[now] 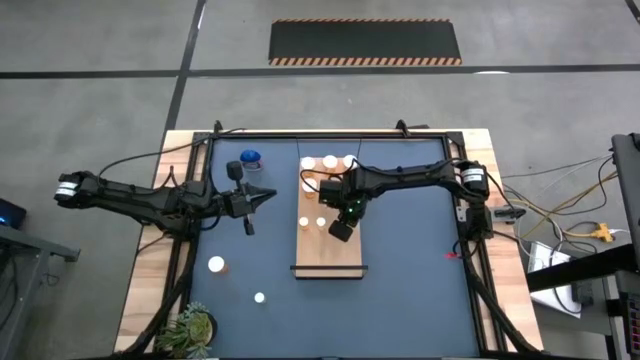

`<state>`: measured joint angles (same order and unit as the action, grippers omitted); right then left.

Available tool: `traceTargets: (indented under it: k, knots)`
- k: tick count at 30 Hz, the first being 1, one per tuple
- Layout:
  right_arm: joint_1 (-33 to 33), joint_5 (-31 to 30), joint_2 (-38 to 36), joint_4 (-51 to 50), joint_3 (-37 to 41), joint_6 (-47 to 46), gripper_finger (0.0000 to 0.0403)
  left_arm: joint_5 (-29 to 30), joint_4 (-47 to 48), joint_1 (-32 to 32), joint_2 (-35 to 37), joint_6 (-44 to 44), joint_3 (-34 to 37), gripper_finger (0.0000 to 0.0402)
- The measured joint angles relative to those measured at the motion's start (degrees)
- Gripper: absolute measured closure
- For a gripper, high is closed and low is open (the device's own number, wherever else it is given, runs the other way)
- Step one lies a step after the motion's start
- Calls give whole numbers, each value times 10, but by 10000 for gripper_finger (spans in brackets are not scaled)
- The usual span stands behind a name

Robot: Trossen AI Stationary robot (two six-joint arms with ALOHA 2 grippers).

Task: Pick and place medicine bottles onto shelf by color
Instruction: Put the small pink pill bottle on the shelf

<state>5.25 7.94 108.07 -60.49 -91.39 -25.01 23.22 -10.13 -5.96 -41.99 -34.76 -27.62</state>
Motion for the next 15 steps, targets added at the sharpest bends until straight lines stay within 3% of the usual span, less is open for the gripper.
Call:
traceTargets:
  k: [15]
  knots:
    - [-5,0,0,-36,0,-21,376,0,0,0,0,0,0,398]
